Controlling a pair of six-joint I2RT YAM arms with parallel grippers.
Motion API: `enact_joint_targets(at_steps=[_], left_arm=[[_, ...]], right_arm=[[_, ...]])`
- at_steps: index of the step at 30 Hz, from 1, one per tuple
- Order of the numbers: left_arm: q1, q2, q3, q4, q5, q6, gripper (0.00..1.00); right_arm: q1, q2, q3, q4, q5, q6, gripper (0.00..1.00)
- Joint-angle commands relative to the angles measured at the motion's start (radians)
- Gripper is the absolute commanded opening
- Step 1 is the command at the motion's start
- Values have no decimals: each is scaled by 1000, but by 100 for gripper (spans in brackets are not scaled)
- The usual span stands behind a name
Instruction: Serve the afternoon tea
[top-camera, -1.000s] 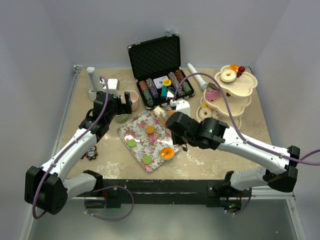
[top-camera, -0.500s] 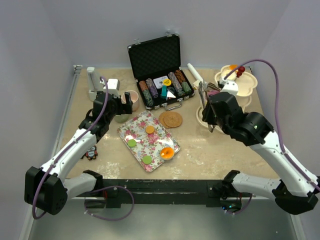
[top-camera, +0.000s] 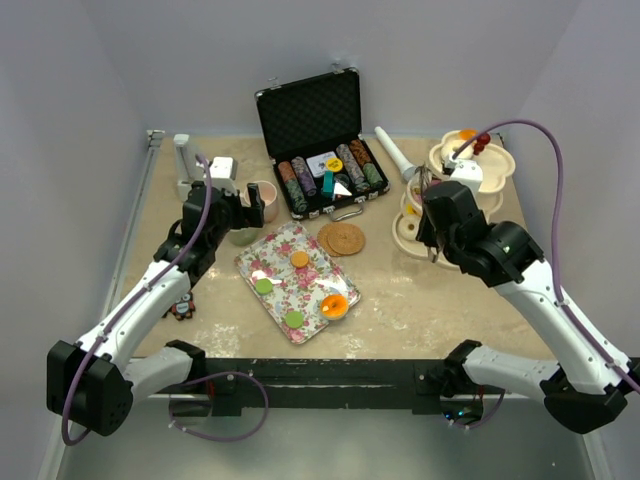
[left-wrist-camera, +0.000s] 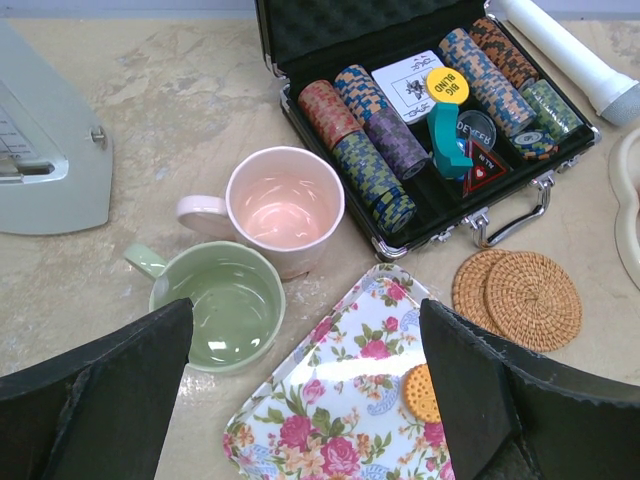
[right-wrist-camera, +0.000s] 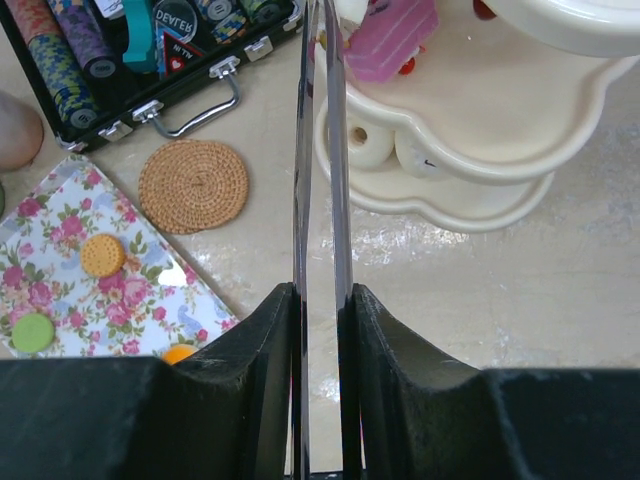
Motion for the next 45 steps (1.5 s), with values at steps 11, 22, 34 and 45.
enact_joint_targets(at_steps=[11,22,34,45], left_arm=[[3,-21,38,26,3,-22,100],[3,-18,38,26,1,-22,100],[3,-9,38,24,-8,-18,100],[3,20,38,22,-17,-13,100]], right_arm=[[-45,-29,11,19,84,-48,17],[-46,-17,11,37,-45,-115,32],[-43,3,-75,155,-374,-215,35],[150,20,-285,287,-516,-122,42]])
